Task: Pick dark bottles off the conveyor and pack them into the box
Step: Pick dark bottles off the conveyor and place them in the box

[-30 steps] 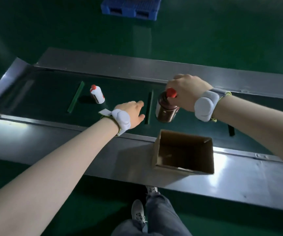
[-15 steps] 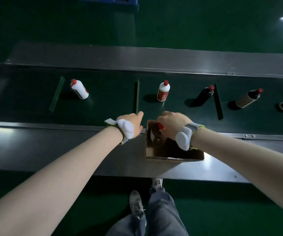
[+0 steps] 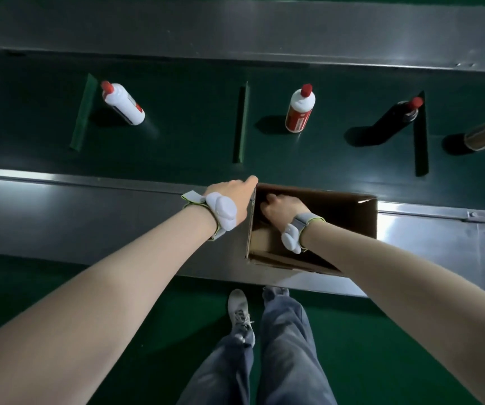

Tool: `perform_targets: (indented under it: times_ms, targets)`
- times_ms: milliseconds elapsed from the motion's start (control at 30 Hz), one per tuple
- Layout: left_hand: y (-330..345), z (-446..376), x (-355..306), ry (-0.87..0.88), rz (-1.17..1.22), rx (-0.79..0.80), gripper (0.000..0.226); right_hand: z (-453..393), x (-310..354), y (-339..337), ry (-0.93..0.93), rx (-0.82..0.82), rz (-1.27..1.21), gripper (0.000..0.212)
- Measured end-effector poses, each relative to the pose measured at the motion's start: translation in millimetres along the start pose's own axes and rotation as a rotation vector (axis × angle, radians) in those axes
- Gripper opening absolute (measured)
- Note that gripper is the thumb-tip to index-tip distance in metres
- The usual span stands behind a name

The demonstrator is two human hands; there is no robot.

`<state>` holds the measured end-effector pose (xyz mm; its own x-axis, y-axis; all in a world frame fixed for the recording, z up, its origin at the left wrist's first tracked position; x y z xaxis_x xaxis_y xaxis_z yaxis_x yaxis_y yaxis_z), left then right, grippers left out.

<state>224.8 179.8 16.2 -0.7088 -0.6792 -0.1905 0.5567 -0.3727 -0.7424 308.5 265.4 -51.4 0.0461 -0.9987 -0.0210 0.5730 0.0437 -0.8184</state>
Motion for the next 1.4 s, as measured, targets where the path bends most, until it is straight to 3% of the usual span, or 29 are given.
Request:
perform_targets:
  times_ms: [267,567,700,1100,1267,1400]
  targets:
    - [-5,5,-4,-0.053,-0.018,0.000,0.068,-6,-11,11,0.035,-0.008,-0.149,0.040]
    - [-55,39,-30,-0.057,-0.044,-0.109,0.046,72,-47,-57,0.072,-0.057,-0.202,0.032]
    - [-91,62,-59,0.011,-0.069,-0.192,0.046,126,-65,-106,0.120,-0.111,-0.211,0.032]
    - [-168,120,-151,0.245,-0.102,-0.559,0.051,259,-149,-169,0.503,-0.331,-0.332,0.043]
    - [-190,113,-172,0.277,-0.021,-0.624,0.044,271,-200,-168,0.603,-0.428,-0.371,0.044]
    - [-200,73,-192,0.272,0.011,-0.589,0.044,262,-260,-153,0.669,-0.452,-0.419,0.036]
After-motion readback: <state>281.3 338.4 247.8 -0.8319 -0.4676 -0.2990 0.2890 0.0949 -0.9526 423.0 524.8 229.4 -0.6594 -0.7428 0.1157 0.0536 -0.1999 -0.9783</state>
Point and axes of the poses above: each hand's wrist, its own z-axis away from the middle knuckle, its own y-axis out of the palm, x = y × z, the point moved 6 cm from there along -z, towards the middle knuckle, and after that the axes turned 5 degrees about z, right-handed, at the moved point
